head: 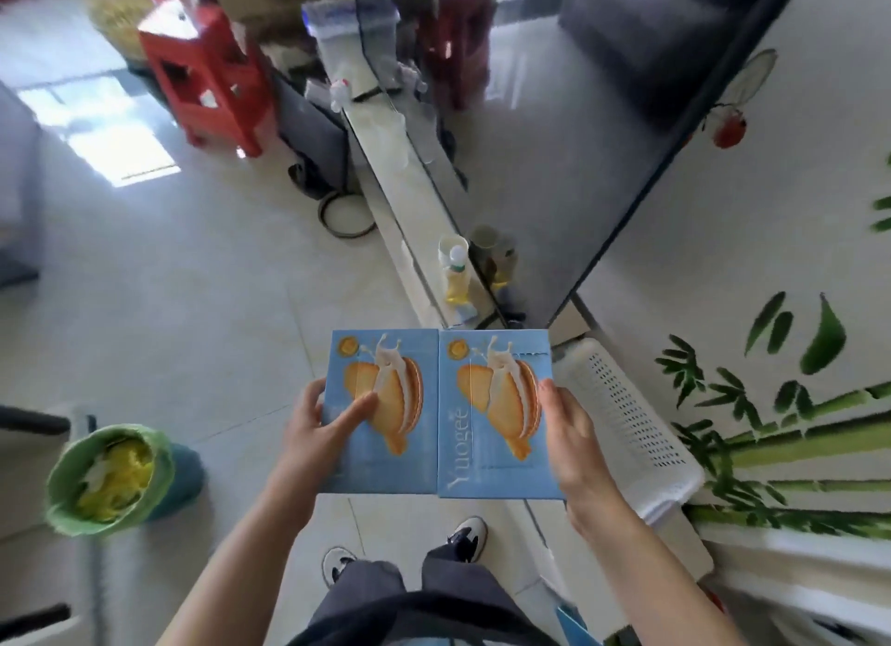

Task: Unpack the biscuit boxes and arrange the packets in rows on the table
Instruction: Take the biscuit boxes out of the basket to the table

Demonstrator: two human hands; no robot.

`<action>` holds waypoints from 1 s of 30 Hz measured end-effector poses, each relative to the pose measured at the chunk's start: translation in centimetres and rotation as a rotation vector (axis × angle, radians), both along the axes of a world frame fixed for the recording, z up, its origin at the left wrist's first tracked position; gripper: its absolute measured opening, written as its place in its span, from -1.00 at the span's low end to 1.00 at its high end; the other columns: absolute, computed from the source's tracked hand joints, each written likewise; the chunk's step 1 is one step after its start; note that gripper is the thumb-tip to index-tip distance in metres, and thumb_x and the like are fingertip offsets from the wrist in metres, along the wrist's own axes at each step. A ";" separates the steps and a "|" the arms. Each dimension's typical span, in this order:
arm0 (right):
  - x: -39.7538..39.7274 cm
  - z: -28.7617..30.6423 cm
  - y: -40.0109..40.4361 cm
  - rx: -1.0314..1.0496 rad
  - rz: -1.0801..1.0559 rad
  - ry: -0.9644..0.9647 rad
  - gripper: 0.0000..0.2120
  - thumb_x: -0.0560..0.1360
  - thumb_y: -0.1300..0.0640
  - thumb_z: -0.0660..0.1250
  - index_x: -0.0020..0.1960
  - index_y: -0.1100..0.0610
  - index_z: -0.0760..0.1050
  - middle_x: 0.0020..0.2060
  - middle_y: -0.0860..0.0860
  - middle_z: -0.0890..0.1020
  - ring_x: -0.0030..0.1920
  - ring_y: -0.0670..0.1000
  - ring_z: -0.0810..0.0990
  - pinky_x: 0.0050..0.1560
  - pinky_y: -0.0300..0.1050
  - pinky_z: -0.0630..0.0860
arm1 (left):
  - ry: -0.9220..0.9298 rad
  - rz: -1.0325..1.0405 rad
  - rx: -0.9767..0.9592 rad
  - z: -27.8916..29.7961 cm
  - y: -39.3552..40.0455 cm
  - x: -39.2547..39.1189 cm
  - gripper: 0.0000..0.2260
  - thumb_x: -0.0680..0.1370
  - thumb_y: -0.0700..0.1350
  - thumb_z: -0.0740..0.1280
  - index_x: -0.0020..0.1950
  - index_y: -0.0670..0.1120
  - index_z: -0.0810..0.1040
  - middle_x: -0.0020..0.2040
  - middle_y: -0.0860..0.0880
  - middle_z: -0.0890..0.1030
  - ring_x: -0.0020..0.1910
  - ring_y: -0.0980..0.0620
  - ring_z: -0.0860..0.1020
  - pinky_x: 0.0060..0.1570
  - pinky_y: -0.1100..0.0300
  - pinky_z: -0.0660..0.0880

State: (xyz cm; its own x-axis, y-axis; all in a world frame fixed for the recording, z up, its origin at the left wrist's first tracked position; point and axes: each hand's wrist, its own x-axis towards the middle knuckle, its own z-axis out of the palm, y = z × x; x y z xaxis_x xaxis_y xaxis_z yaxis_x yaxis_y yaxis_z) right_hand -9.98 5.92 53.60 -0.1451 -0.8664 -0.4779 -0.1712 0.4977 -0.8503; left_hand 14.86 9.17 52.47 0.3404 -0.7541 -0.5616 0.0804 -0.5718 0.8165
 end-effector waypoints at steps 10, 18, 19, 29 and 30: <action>15.0 0.0 2.3 0.093 0.429 0.004 -0.73 0.61 -0.23 -0.01 0.06 -0.15 0.39 0.04 -0.23 0.48 0.08 -0.25 0.43 0.25 -0.16 0.26 | -0.001 0.223 -0.031 -0.6 10.0 13.5 -0.64 0.44 0.12 0.41 0.18 0.11 0.43 0.06 0.08 0.64 -0.04 0.14 0.64 -0.20 0.22 0.54; 28.8 -0.1 6.2 0.115 0.687 -0.012 -0.62 0.63 -0.18 -0.02 0.22 -0.03 0.43 0.17 0.01 0.57 0.21 -0.01 0.52 0.35 0.02 0.38 | -0.056 0.498 -0.030 -0.3 19.2 23.5 -0.59 0.49 0.04 0.43 0.29 0.03 0.41 0.08 0.03 0.64 0.01 0.07 0.63 -0.13 0.17 0.53; 30.4 -0.2 6.6 0.105 0.719 -0.010 -0.64 0.64 -0.17 -0.01 0.19 -0.02 0.45 0.15 0.03 0.58 0.19 0.00 0.53 0.31 0.01 0.41 | -0.063 0.541 -0.030 -0.2 20.3 24.4 -0.59 0.49 0.04 0.43 0.28 0.03 0.41 0.07 0.03 0.64 0.00 0.07 0.64 -0.14 0.15 0.54; 44.1 -1.7 9.0 0.139 1.004 0.025 -0.62 0.62 -0.21 0.06 0.04 0.04 0.50 -0.06 0.04 0.65 -0.05 0.01 0.65 -0.05 -0.01 0.57 | -0.051 0.920 0.020 -0.5 28.4 30.5 -0.53 0.45 0.09 0.47 0.28 0.02 0.42 0.08 -0.02 0.67 0.03 -0.03 0.65 0.10 -0.10 0.56; 45.5 -1.9 9.0 0.133 1.029 0.034 -0.62 0.61 -0.22 0.06 0.02 0.03 0.50 -0.08 0.02 0.66 -0.08 -0.01 0.66 -0.10 -0.03 0.56 | -0.044 0.957 0.019 -0.7 28.9 31.1 -0.54 0.45 0.09 0.47 0.28 0.03 0.43 0.08 0.00 0.67 0.04 -0.03 0.65 0.10 -0.09 0.56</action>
